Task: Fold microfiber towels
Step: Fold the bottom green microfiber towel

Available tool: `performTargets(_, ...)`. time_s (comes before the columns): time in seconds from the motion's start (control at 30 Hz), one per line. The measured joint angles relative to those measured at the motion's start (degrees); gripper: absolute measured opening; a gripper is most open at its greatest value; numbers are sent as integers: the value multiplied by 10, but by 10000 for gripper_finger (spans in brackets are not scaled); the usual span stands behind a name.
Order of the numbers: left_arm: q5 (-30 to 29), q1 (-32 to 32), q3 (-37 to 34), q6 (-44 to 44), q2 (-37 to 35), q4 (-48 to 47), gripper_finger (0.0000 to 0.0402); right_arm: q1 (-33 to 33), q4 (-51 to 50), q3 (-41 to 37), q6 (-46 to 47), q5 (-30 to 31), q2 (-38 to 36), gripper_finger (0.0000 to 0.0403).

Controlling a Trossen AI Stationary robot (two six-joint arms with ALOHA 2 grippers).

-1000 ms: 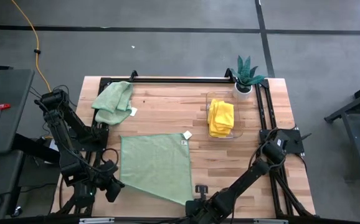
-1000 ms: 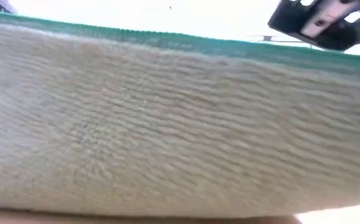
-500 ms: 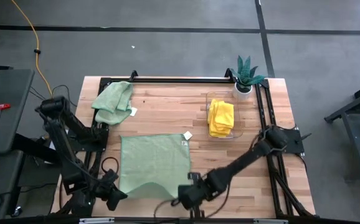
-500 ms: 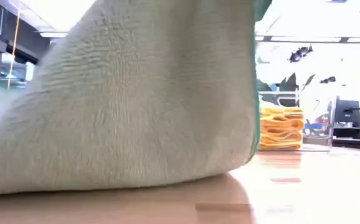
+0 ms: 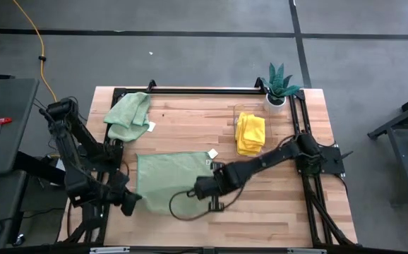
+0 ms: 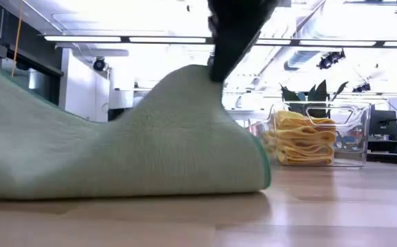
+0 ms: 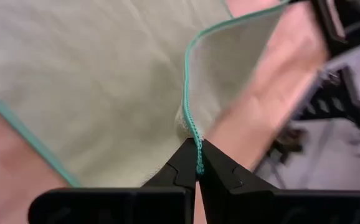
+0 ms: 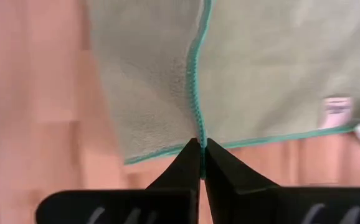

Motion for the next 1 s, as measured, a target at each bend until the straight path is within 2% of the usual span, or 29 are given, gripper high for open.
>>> performTargets(0.2,39,47,0,10,-11,-110,0,-56,-6,0,-13,22,0,0)
performTargets(0.43,46,109,-9,11,-11,-189,0,-100,-8,0,-15,28,0,0)
performTargets(0.6,69,142,-27,16,-11,-204,0,-122,-34,0,-10,29,0,0)
performTargets(1.0,68,202,-81,6,-11,-204,0,-160,-74,0,60,40,0,0)
